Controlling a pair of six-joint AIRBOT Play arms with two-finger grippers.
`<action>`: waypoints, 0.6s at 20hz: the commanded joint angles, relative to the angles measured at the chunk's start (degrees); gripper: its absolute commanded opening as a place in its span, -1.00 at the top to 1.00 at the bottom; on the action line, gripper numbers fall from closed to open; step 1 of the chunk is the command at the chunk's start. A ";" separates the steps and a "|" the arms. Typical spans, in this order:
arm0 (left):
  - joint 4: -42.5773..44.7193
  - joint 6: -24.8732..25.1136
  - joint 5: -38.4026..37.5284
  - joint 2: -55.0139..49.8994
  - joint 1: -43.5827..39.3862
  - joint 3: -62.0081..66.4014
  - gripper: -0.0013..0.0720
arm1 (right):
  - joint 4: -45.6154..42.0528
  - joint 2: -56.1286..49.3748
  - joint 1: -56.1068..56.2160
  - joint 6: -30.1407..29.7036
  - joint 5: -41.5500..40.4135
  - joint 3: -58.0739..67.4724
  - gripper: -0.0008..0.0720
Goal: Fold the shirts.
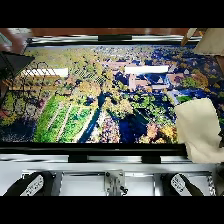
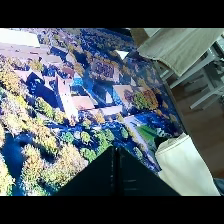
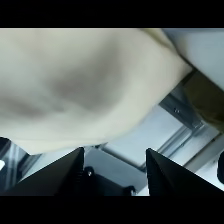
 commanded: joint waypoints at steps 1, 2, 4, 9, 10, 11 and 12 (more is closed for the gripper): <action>6.91 0.33 1.01 -0.07 -1.11 0.24 0.89 | 9.03 -0.11 0.11 -1.75 14.21 12.79 -0.40; 14.27 -1.99 1.66 -0.37 -2.93 0.79 0.89 | 16.76 -0.11 1.01 -2.73 22.80 17.14 -0.40; 30.71 -7.85 1.73 -2.47 -8.37 3.17 0.89 | 26.95 -0.17 7.74 -7.39 35.76 21.68 -0.40; 66.97 -20.09 -9.44 -14.10 -26.80 12.70 0.89 | 19.43 -8.35 38.10 -1.22 23.67 22.27 -0.89; 70.60 -21.42 -12.46 -16.33 -29.57 13.66 0.84 | 20.20 -12.00 41.44 -0.87 18.38 22.27 -0.89; 71.82 -21.38 -15.80 -18.34 -31.69 13.94 0.37 | 22.27 -15.04 43.65 -0.92 14.60 22.29 -0.89; 71.78 -21.49 -18.91 -19.91 -32.96 13.92 -0.35 | 26.01 -17.68 45.13 -0.94 11.80 22.27 -0.89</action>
